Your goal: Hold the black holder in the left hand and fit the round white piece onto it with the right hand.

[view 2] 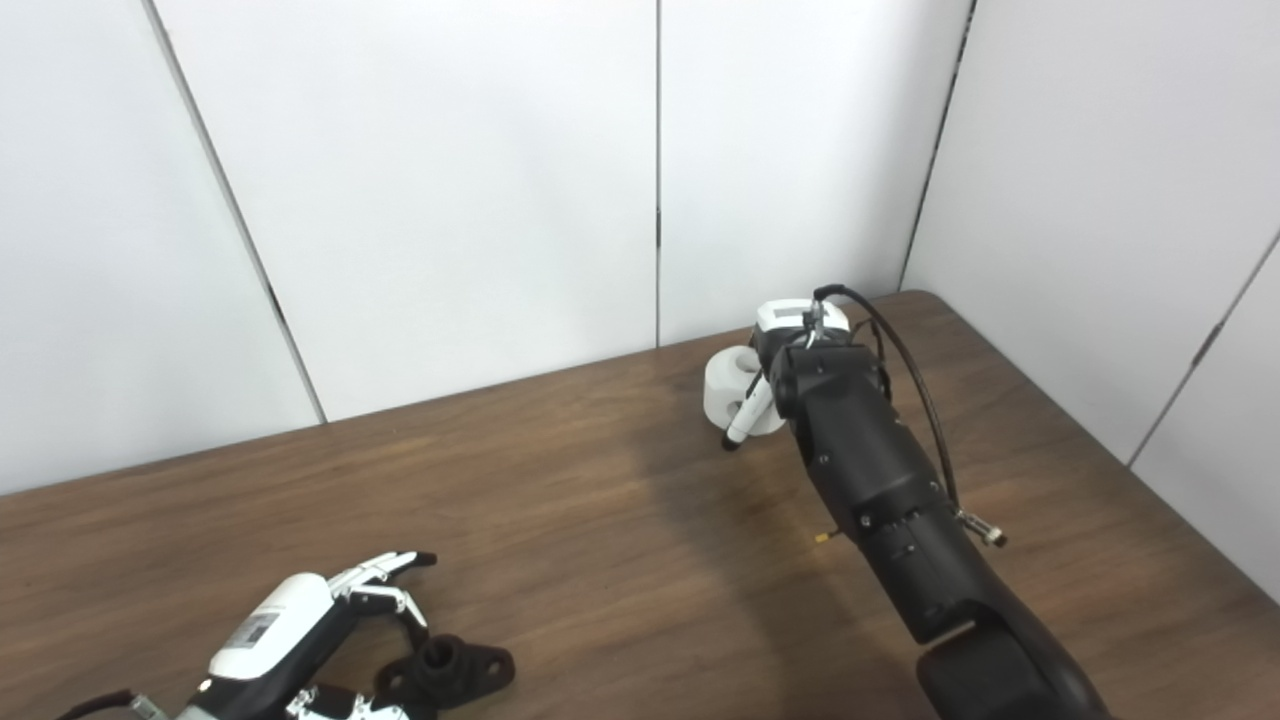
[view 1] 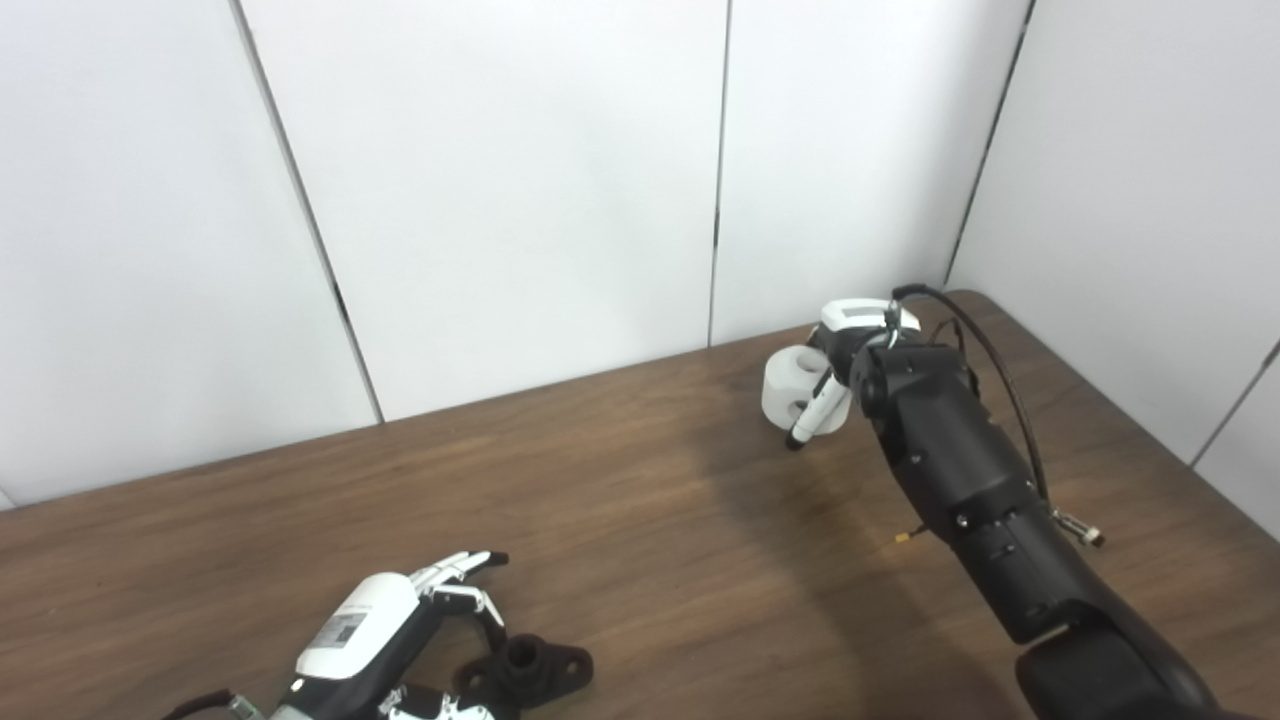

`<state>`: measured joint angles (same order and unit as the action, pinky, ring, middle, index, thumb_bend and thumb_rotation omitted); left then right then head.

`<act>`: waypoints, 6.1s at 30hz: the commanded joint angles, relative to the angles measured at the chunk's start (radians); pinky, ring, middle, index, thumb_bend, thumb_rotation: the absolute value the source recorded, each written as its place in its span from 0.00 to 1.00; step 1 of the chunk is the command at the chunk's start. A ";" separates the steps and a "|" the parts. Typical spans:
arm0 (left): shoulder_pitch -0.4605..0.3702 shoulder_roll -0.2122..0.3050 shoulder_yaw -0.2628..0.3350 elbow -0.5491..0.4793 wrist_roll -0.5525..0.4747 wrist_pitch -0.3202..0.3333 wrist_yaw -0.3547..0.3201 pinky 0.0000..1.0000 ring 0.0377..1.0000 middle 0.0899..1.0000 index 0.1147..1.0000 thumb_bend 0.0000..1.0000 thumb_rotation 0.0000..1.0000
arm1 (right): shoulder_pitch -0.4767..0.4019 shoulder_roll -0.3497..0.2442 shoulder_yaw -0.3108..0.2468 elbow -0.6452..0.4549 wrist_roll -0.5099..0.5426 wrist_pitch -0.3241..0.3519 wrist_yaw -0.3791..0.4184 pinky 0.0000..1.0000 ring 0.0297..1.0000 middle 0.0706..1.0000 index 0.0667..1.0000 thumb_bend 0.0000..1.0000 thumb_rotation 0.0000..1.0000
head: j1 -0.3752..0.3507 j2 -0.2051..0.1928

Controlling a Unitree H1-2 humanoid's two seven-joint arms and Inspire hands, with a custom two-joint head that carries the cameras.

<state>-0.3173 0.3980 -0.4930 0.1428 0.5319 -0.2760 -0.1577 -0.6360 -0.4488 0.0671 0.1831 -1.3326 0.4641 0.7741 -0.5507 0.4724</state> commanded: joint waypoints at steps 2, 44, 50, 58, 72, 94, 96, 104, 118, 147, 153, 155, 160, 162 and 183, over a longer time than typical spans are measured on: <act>0.055 0.019 -0.026 0.025 0.012 0.038 -0.096 0.84 0.92 0.90 0.42 0.52 0.05 | -0.022 -0.012 -0.020 -0.008 0.027 0.005 -0.128 0.82 0.88 0.89 0.65 0.93 0.23 | 0.000 0.003; 0.044 -0.092 -0.069 0.155 0.145 0.080 0.001 0.93 0.98 0.96 0.42 0.52 0.06 | 0.109 -0.143 0.121 -0.533 0.523 -0.181 -0.228 0.67 0.82 0.74 0.44 0.53 0.14 | 0.448 0.102; 0.021 -0.124 -0.080 0.193 0.165 0.081 0.026 0.94 0.99 0.96 0.42 0.52 0.06 | 0.073 -0.153 0.163 -0.583 0.577 -0.254 -0.152 0.68 0.86 0.77 0.44 0.53 0.14 | 0.533 0.151; -0.006 -0.143 -0.093 0.203 0.164 0.112 0.020 0.96 1.00 0.98 0.42 0.52 0.07 | 0.029 -0.132 0.211 -0.614 0.602 -0.314 -0.084 0.68 0.86 0.76 0.44 0.53 0.14 | 0.577 0.199; -0.019 -0.146 -0.111 0.192 0.162 0.134 0.017 0.96 1.00 0.97 0.42 0.52 0.07 | -0.002 -0.064 0.277 -0.614 0.610 -0.344 -0.011 0.68 0.86 0.75 0.44 0.53 0.14 | 0.587 0.218; -0.013 -0.149 -0.117 0.143 0.142 0.181 -0.014 0.99 1.00 0.97 0.42 0.52 0.07 | 0.015 -0.036 0.320 -0.557 0.623 -0.401 0.000 0.69 0.84 0.74 0.44 0.53 0.14 | 0.600 0.250; -0.009 -0.148 -0.116 0.139 0.146 0.179 -0.007 0.98 1.00 0.97 0.42 0.52 0.07 | 0.015 -0.036 0.328 -0.553 0.623 -0.405 0.005 0.70 0.84 0.74 0.44 0.53 0.14 | 0.601 0.253; -0.001 -0.144 -0.113 0.109 0.139 0.197 -0.022 0.98 1.00 0.98 0.42 0.52 0.07 | 0.026 -0.036 0.356 -0.510 0.614 -0.458 -0.007 0.69 0.83 0.74 0.44 0.53 0.14 | 0.606 0.263; 0.009 -0.140 -0.119 0.082 0.131 0.218 -0.037 1.00 1.00 0.98 0.42 0.52 0.07 | 0.070 -0.012 0.364 -0.465 0.601 -0.464 -0.034 0.69 0.83 0.73 0.44 0.53 0.14 | 0.608 0.272; 0.027 -0.126 -0.121 0.058 0.102 0.221 -0.060 1.00 1.00 0.99 0.42 0.52 0.06 | 0.122 0.007 0.374 -0.402 0.553 -0.466 -0.146 0.69 0.78 0.71 0.44 0.53 0.14 | 0.610 0.292; 0.029 -0.127 -0.122 0.052 0.102 0.224 -0.064 0.99 1.00 0.99 0.42 0.52 0.06 | 0.137 0.016 0.362 -0.407 0.504 -0.454 -0.211 0.66 0.78 0.70 0.44 0.53 0.14 | 0.610 0.298; 0.029 -0.127 -0.122 0.052 0.103 0.223 -0.064 0.99 1.00 0.99 0.42 0.52 0.06 | 0.142 0.024 0.354 -0.410 0.490 -0.447 -0.233 0.68 0.78 0.69 0.44 0.53 0.14 | 0.610 0.298; 0.026 -0.127 -0.122 0.049 0.105 0.228 -0.068 1.00 1.00 0.99 0.42 0.52 0.06 | 0.146 0.038 0.348 -0.414 0.470 -0.445 -0.254 0.66 0.77 0.69 0.44 0.53 0.14 | 0.613 0.300; 0.026 -0.128 -0.121 0.046 0.105 0.230 -0.069 1.00 1.00 0.99 0.42 0.52 0.06 | 0.148 0.039 0.349 -0.415 0.473 -0.446 -0.251 0.65 0.76 0.68 0.44 0.53 0.14 | 0.615 0.302; 0.017 -0.130 -0.117 0.059 0.114 0.225 -0.062 0.98 1.00 0.98 0.42 0.52 0.06 | 0.125 0.013 0.366 -0.432 0.520 -0.437 -0.157 0.65 0.75 0.70 0.45 0.53 0.15 | 0.611 0.303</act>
<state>-0.3385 0.2591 -0.5672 0.1620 0.6278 -0.0607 -0.1276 -0.5152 -0.4177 0.4112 -0.2572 -0.8134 0.0291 0.5513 0.0598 0.7747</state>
